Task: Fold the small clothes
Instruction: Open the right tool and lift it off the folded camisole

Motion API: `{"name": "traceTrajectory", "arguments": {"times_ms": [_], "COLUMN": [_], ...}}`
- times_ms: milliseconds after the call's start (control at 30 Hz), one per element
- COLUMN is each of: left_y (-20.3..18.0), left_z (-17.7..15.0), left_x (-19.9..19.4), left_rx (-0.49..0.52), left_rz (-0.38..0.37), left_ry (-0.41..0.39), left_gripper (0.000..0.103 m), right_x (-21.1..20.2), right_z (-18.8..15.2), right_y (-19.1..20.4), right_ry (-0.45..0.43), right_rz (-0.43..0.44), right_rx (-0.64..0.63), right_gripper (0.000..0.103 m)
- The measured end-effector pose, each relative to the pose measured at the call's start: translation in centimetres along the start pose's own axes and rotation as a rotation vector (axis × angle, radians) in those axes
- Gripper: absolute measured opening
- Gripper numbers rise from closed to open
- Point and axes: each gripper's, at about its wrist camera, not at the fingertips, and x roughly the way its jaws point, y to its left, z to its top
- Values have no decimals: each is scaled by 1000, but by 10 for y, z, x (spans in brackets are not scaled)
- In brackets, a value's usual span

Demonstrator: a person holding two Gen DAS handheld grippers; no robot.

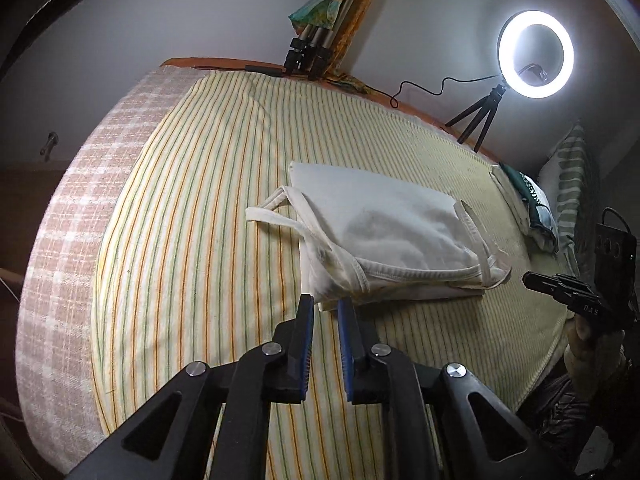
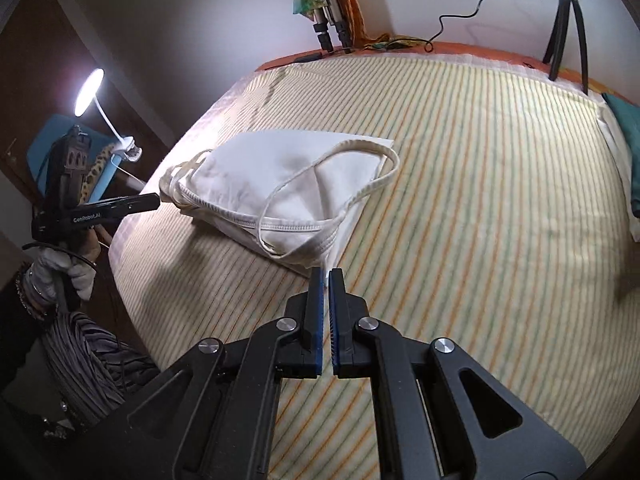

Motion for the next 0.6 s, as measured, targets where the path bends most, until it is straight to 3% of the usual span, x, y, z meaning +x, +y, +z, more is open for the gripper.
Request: {"name": "traceTrajectory", "arguments": {"times_ms": [133, 267, 433, 600], "left_y": [-14, -26, -29, -20], "left_z": [14, 40, 57, 44], "left_x": [-20, -12, 30, 55], "left_rx": [27, 39, 36, 39], "left_rz": [-14, -10, 23, 57], "left_ry": [-63, -98, -41, 60], "left_gripper": [8, 11, 14, 14], "right_x": [-12, 12, 51, 68], "right_z": [17, 35, 47, 37], "right_y": [8, 16, 12, 13], "right_ry": [-60, -31, 45, 137], "right_rz": [47, 37, 9, 22], "right_rx": [-19, -57, -42, -71], "right_gripper": [3, 3, 3, 3]}}
